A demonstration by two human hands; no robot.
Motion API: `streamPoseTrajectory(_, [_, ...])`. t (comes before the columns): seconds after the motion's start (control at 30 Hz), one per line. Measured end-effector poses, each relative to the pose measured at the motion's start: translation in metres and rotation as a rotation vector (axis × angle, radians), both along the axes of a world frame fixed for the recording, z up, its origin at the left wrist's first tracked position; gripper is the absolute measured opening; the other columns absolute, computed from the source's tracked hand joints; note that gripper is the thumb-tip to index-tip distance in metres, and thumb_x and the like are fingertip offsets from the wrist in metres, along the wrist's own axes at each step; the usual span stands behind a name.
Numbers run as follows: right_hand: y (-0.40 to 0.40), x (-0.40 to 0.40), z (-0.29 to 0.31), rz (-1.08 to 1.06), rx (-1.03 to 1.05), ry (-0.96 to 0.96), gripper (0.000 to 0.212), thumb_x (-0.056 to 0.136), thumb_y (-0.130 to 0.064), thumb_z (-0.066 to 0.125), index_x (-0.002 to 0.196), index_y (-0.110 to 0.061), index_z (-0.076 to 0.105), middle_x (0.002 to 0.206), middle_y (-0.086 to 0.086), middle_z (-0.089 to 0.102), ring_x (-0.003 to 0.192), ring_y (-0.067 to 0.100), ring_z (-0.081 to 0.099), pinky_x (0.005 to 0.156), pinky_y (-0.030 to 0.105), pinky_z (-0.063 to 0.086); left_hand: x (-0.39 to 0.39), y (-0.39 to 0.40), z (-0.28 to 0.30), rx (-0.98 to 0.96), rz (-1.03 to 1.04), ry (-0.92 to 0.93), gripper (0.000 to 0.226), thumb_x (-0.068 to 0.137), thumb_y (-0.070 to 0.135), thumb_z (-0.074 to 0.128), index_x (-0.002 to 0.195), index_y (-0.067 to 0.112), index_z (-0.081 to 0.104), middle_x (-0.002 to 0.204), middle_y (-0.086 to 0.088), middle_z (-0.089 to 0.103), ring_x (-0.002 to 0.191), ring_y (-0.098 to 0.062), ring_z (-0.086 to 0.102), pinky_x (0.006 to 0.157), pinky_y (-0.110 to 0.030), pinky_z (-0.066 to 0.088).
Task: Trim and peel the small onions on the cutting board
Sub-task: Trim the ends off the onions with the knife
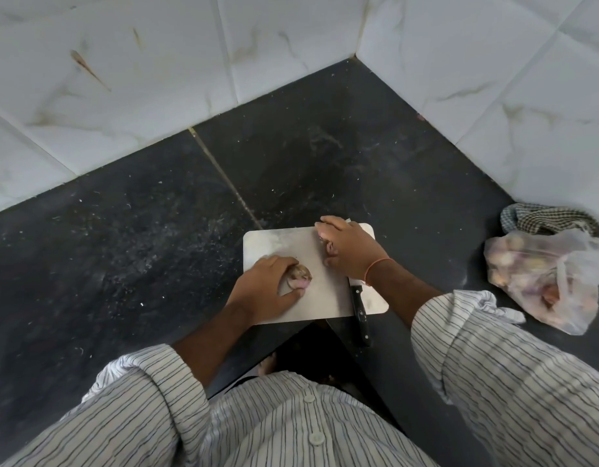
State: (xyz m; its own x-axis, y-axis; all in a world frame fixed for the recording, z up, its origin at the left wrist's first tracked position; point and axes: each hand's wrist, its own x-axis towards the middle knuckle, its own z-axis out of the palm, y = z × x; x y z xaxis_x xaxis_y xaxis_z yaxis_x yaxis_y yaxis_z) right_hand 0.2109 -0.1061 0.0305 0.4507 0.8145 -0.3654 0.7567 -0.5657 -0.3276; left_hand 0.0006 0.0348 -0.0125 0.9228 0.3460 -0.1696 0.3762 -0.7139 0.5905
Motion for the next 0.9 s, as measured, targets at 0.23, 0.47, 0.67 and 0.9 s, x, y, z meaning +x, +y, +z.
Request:
streamPoseTrajectory(0.23, [-0.053,-0.032,0.022,-0.315,0.098,-0.038,0.047,0.094,-0.030,0.070,0.138,-0.022,0.057,0.140,0.002,0.059,0.119,0.030,0.060,0.097,0.040,0.052,-0.003,0.002,-0.006,-0.013,-0.009,-0.011,0.065,0.090,0.060,0.071,0.150,0.042,0.052,0.145,0.021,0.056,0.139,-0.007,0.048,0.112,-0.036,0.049])
streamPoseTrajectory(0.47, [-0.106,-0.065,-0.005,-0.530,-0.220,0.054,0.046,0.085,-0.068,0.071,0.077,-0.022,0.064,0.072,-0.006,0.065,0.066,0.013,0.061,0.062,0.029,0.048,0.002,-0.004,-0.009,-0.050,0.055,-0.035,0.064,0.089,0.067,0.071,0.144,0.040,0.055,0.139,0.021,0.058,0.123,-0.005,0.057,0.103,-0.035,0.054])
streamPoseTrajectory(0.67, [-0.116,-0.073,-0.005,-0.569,-0.154,0.110,0.035,0.089,-0.057,0.066,0.080,-0.023,0.060,0.075,-0.007,0.062,0.068,0.013,0.060,0.060,0.029,0.048,0.005,-0.012,-0.005,-0.107,0.097,-0.036,0.067,0.091,0.059,0.075,0.152,0.040,0.054,0.138,0.023,0.054,0.118,-0.001,0.056,0.103,-0.025,0.050])
streamPoseTrajectory(0.9, [-0.142,-0.084,-0.008,-0.784,0.115,0.220,0.029,0.104,-0.035,0.047,0.084,-0.015,0.053,0.073,0.004,0.064,0.066,0.021,0.061,0.064,0.043,0.053,0.005,-0.016,-0.006,-0.102,0.095,-0.066,0.063,0.093,0.052,0.075,0.151,0.036,0.057,0.142,0.018,0.060,0.125,-0.004,0.058,0.110,-0.028,0.050])
